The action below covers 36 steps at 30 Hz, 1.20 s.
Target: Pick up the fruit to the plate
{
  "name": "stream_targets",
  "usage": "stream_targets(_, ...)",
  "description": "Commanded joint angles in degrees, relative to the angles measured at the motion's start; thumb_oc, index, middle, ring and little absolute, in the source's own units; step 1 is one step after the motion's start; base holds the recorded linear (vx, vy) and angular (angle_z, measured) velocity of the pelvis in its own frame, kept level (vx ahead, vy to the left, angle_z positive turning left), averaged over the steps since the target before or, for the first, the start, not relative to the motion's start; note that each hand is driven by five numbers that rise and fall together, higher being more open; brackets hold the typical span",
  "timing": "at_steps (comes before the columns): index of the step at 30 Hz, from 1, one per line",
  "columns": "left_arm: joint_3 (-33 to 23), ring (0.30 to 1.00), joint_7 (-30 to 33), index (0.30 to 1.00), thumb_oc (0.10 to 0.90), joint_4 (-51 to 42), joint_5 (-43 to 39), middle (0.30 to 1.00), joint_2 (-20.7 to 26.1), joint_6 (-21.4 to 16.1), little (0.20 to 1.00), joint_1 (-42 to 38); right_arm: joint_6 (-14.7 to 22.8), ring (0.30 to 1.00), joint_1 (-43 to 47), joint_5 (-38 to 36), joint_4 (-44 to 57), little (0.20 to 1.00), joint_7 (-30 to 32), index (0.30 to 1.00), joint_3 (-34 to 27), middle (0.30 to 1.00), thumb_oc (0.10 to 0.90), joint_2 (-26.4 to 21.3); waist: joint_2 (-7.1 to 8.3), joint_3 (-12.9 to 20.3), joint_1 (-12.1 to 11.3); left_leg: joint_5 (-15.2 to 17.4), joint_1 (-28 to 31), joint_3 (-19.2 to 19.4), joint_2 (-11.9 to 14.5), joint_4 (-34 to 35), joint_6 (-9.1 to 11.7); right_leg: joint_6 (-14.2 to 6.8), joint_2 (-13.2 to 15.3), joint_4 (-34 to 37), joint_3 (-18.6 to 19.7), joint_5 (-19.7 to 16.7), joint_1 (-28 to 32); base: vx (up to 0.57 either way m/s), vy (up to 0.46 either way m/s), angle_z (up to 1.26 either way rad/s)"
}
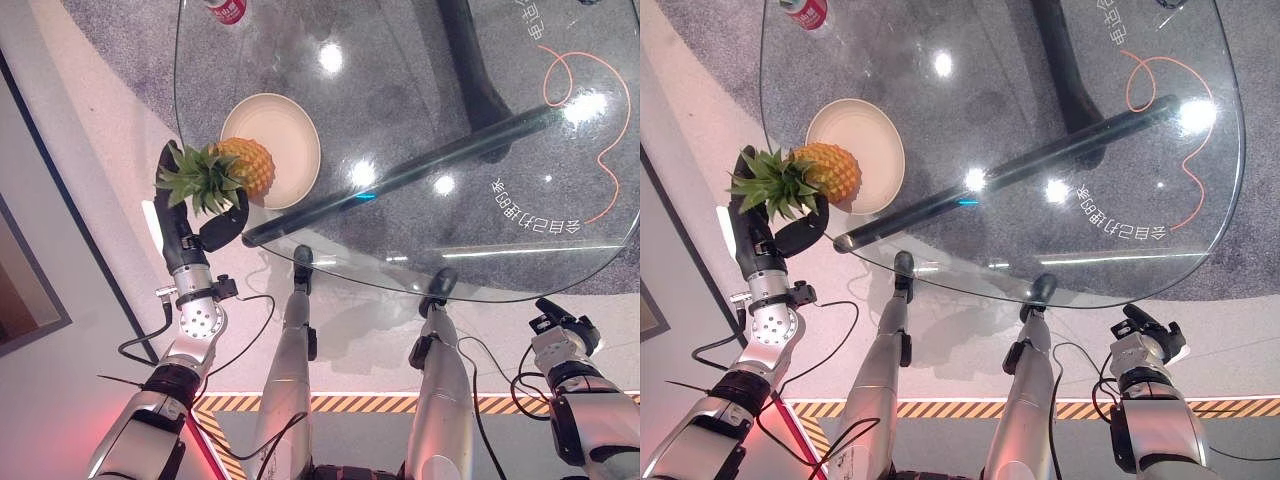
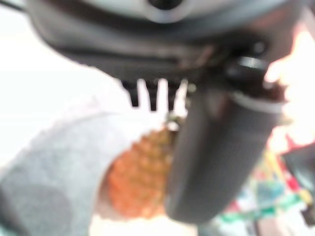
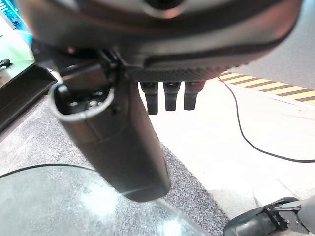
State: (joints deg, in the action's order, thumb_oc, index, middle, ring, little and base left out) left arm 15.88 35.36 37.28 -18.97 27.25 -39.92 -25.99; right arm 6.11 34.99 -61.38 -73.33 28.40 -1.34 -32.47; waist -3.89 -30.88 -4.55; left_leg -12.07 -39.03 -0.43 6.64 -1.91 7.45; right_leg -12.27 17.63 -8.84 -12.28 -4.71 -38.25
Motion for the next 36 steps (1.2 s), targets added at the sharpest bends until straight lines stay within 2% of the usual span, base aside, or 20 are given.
stream_targets(1,-3.97,0.900,0.64,0.900,0.800,-1.06,-2.96,0.900,0.00,-3.69,0.900,-1.32,3.35,0.900,-2.47,0.35,0.78,0.900,0.18,0.900,-1.82,0.900,0.800,-4.22,0.21,1.09,-0.85,3.79,2.09,1.68,1.55,-0.40,0.49,-0.41,0.01,-1.49,-2.27,-3.32,-1.05,0.00,0.000,0.00)
stream_targets(7,-4.59,0.900,-1.05,0.900,0.800,-1.10,-6.03,0.900,-0.42,-3.74,0.900,-1.06,3.18,0.900,-2.68,0.39,1.16,0.900,0.13,0.900,-1.86,0.900,0.800,-4.27,0.25,1.09,-0.68,3.75,2.05,1.78,1.68,-0.60,0.52,-0.39,-0.03,-1.62,-2.10,-3.30,-1.08,0.00,0.000,0.00)
stream_targets(16,-4.52,0.900,-3.81,0.900,0.800,-2.66,-5.84,0.900,0.87,-4.07,0.900,-3.64,2.98,0.900,-2.08,0.89,0.69,0.900,0.09,0.900,-1.92,0.900,0.800,-4.21,0.18,1.09,-0.45,3.82,1.92,1.98,1.83,-1.12,0.60,-0.44,0.06,-2.28,-2.00,-3.06,-1.27,0.00,0.000,0.00)
stream_targets(23,-3.99,0.900,-4.12,0.900,0.800,-3.52,-5.25,0.900,0.89,-2.47,0.900,-2.90,3.14,0.900,-2.87,0.79,0.72,0.900,-0.32,0.900,-2.20,0.900,0.800,-4.20,0.05,1.09,-0.44,3.79,1.94,2.09,1.92,-1.09,0.59,-0.38,0.12,-2.43,-2.10,-2.87,-1.18,0.00,0.000,0.00)
stream_targets(31,-4.30,0.900,-2.46,0.900,0.800,-0.33,-6.68,0.900,0.31,-0.24,0.900,-1.21,3.29,0.900,-3.40,0.75,0.50,0.900,-0.73,0.900,-2.43,0.900,0.800,-4.17,-0.38,1.09,-0.39,3.47,2.09,2.34,2.07,-1.08,0.53,-0.14,0.17,-2.76,-2.07,-2.86,-1.32,0.00,0.000,0.00)
stream_targets(36,-4.72,0.900,-1.90,0.900,0.800,2.29,-4.51,0.900,0.40,1.69,0.900,0.11,3.24,0.900,-4.82,0.37,0.55,0.900,-1.07,0.900,-2.62,0.900,0.800,-4.21,-0.32,1.09,-0.36,4.09,4.02,2.64,2.10,-1.12,0.65,-0.25,0.29,-3.10,-2.18,-2.12,0.31,0.00,0.000,0.00)
